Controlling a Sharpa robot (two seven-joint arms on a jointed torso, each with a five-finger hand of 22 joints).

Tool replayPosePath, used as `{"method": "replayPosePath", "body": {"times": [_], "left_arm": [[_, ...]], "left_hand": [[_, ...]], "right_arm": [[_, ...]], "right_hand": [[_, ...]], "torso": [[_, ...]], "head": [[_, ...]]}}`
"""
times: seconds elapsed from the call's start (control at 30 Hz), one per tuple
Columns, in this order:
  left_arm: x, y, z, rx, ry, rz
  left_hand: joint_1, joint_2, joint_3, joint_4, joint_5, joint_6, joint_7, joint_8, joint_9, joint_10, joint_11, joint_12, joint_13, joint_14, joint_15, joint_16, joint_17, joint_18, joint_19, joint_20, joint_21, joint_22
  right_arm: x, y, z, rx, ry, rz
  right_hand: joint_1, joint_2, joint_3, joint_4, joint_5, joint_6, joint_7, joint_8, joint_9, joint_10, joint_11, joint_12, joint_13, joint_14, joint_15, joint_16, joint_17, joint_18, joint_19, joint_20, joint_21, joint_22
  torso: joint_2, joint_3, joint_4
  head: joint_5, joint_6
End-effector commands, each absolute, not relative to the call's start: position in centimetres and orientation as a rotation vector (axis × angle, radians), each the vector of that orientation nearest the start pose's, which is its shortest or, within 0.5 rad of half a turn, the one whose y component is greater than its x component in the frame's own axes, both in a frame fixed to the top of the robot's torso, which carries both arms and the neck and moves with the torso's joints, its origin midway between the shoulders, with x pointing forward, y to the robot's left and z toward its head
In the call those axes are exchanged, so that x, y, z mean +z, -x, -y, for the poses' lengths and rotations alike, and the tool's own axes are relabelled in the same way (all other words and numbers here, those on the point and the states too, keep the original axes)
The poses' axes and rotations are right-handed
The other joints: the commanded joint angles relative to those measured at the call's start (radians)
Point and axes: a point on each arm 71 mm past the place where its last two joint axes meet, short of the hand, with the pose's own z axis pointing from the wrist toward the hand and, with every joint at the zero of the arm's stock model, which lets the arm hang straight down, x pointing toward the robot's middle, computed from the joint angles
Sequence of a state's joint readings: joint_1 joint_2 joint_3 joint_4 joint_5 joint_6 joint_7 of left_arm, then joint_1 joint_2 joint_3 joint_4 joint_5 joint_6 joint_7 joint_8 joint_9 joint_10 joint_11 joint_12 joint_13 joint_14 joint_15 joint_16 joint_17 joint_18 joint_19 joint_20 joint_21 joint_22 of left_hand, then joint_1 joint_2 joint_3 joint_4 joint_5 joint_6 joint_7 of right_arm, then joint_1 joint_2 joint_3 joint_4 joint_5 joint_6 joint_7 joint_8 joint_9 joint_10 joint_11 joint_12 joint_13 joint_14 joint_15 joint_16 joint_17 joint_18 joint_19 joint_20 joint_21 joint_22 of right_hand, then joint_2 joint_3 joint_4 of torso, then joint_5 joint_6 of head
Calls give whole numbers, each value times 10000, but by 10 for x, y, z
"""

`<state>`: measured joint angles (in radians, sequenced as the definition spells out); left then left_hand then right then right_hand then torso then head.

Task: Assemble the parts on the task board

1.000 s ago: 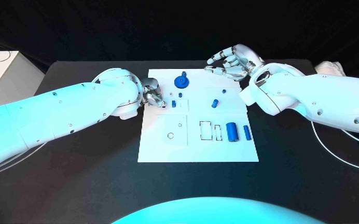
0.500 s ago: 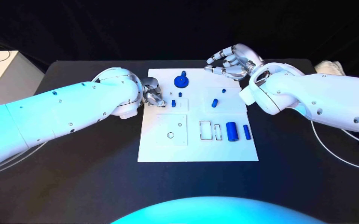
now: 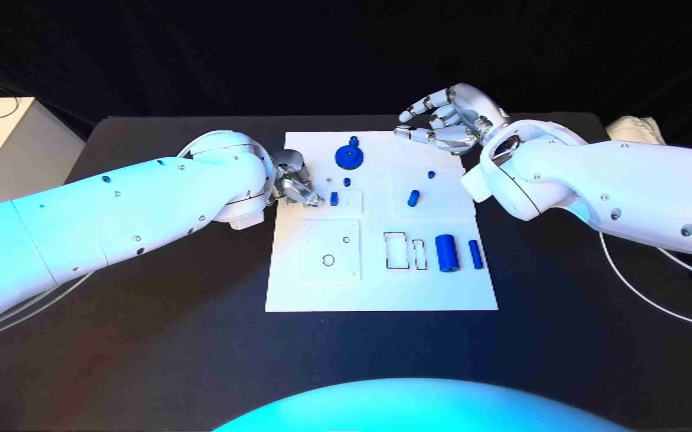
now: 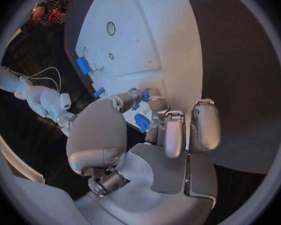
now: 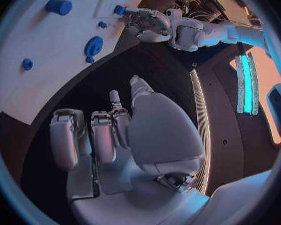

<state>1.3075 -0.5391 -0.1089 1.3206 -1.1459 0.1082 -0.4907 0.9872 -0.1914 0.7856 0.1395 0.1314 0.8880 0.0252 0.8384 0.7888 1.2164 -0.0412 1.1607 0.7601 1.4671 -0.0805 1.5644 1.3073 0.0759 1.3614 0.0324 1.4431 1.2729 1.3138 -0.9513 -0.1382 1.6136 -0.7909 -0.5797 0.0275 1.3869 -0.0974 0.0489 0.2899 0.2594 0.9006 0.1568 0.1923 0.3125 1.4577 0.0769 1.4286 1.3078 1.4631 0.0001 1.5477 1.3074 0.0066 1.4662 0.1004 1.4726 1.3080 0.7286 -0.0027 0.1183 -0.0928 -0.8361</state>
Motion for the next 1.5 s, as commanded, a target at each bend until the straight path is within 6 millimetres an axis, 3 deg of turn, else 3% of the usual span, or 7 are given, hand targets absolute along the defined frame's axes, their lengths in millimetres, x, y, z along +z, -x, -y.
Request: {"method": "replayPosePath", "body": {"times": [0.03,0.6,1.07,1.37,1.5], "left_arm": [[-210,-514,-118,-4140,-356,-22704],[-210,-518,-121,-4076,-152,-22606],[-210,-522,-124,-3985,99,-22439],[-210,-522,-124,-4029,131,-22471],[-210,-522,-125,-4087,189,-22519]], "left_hand": [[-130,-22,-105,108,-27,6,42,3,-121,-2,62,-1,-10,993,-48,-2,2497,-67,-48,-9,-39,-6],[-352,-40,-812,701,-19,35,55,76,-267,-28,73,33,-47,991,-40,-5,2493,-62,-56,-7,-66,-28],[-394,-51,-1087,928,-23,38,57,102,-320,-30,77,50,-53,993,-39,-3,2498,-63,-48,-6,-68,-20],[-384,-131,-1353,1074,-28,40,57,129,-360,-25,77,69,-49,999,-39,5,2516,-64,-42,-5,-70,-14],[-311,-298,-1856,1270,-30,38,61,164,-426,-39,81,77,-78,999,-37,4,2515,-63,-47,-3,-82,-20]], "right_arm": [[-153,-480,242,9045,-4758,-15273],[-153,-480,243,9025,-4771,-15262],[-153,-480,243,9029,-4769,-15283],[-154,-480,243,9030,-4770,-15314],[-154,-480,243,9031,-4774,-15321]], "right_hand": [[-81,10,65,-4,41,-11,29,42,-11,-61,-16,-30,1386,922,3,-63,2022,188,598,25,-69,1995],[-104,8,70,-2,59,-11,28,44,-13,-67,-16,-37,1379,922,2,-63,2023,188,598,24,-71,1994],[-114,9,70,0,61,-11,28,44,-13,-56,-16,-24,1391,921,2,-65,2019,187,599,24,-70,1996],[-142,15,71,6,65,-9,28,46,-13,-48,-16,-13,1399,922,1,-64,2021,187,600,23,-69,1996],[-142,15,71,6,65,-9,28,46,-13,-48,-16,-13,1399,922,1,-64,2021,187,600,23,-69,1996]], "torso": [[-2,3,0],[-4,-12,1],[12,-16,-9],[-9,-7,2],[-9,-9,6]], "head": [[6,1],[-16,14],[-47,39],[-67,12],[-69,14]]}}
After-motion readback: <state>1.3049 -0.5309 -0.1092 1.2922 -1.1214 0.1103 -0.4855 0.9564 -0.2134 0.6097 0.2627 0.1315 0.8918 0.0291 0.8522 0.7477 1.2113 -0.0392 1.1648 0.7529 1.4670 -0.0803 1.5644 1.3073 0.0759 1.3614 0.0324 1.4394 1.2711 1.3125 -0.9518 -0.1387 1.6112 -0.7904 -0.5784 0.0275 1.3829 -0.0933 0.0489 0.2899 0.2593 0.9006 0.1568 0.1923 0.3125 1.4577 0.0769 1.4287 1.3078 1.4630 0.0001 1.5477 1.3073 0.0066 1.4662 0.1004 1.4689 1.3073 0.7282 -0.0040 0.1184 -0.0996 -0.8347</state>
